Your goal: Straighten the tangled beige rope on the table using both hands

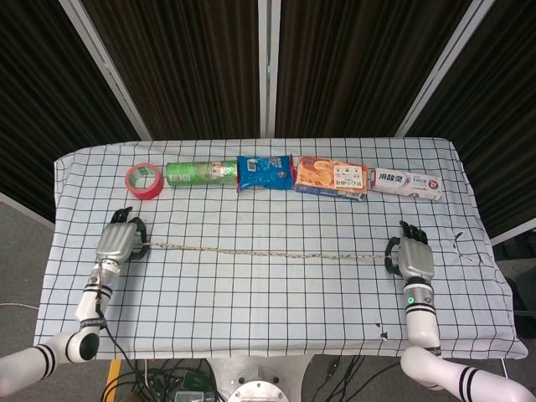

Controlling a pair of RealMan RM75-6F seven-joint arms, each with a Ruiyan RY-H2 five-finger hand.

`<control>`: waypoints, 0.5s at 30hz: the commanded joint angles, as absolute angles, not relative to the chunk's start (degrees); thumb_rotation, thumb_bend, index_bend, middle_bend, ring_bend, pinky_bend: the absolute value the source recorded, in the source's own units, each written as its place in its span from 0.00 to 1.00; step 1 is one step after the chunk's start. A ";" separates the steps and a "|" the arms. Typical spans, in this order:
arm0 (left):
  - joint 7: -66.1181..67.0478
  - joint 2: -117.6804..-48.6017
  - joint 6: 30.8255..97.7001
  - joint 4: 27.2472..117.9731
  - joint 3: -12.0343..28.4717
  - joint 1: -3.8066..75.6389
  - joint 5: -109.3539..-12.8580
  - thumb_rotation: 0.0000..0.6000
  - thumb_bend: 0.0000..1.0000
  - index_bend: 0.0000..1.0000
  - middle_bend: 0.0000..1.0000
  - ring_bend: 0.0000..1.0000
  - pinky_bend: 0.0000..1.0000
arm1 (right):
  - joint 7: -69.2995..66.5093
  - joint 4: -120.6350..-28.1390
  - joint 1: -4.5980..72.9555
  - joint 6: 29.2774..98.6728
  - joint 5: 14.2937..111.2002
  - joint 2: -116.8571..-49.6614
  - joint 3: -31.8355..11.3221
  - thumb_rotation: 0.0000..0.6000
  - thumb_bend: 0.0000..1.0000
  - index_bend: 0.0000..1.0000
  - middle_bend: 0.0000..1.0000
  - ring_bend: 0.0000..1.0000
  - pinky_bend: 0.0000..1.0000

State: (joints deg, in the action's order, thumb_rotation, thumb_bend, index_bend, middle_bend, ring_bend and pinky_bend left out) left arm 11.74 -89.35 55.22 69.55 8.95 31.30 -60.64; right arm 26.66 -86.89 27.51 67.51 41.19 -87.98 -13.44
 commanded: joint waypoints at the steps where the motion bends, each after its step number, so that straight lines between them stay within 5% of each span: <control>1: 11.75 -89.70 54.94 69.16 8.90 31.33 -60.49 1.00 0.36 0.63 0.31 0.00 0.02 | 26.70 -86.75 27.56 67.57 41.18 -88.10 -13.51 1.00 0.39 0.69 0.06 0.00 0.00; 15: 10.78 -90.54 53.57 66.93 8.91 31.26 -60.34 1.00 0.36 0.63 0.31 0.00 0.02 | 27.58 -86.65 27.76 67.83 40.93 -88.28 -13.61 1.00 0.39 0.69 0.06 0.00 0.00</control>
